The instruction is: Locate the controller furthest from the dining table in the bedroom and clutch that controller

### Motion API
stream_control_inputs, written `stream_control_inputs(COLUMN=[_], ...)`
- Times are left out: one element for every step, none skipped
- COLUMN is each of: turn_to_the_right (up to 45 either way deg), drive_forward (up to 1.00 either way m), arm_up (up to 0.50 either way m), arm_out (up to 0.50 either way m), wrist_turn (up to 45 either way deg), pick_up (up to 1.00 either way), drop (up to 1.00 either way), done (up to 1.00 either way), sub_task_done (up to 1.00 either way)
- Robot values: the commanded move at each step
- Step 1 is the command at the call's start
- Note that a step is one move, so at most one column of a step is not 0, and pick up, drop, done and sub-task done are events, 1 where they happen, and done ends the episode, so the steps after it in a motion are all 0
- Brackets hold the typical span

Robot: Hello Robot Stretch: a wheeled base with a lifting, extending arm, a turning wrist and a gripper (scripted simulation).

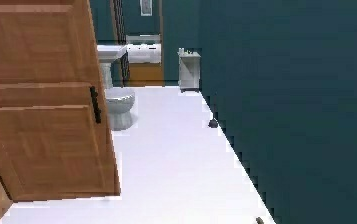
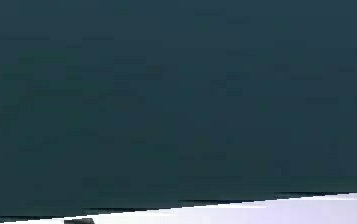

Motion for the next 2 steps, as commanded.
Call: stream_control_inputs(turn_to_the_right=[3.0, 0.0], drive_forward=[0.0, 1.0], arm_up=[0.0, 0.0], arm_out=[0.0, 0.0], wrist_turn=[0.0, 0.0], pick_up=[0.0, 0.0], drop=[0.0, 0.0], done=[0.0, 0.0], sub_task_done=[0.0, 0.0])
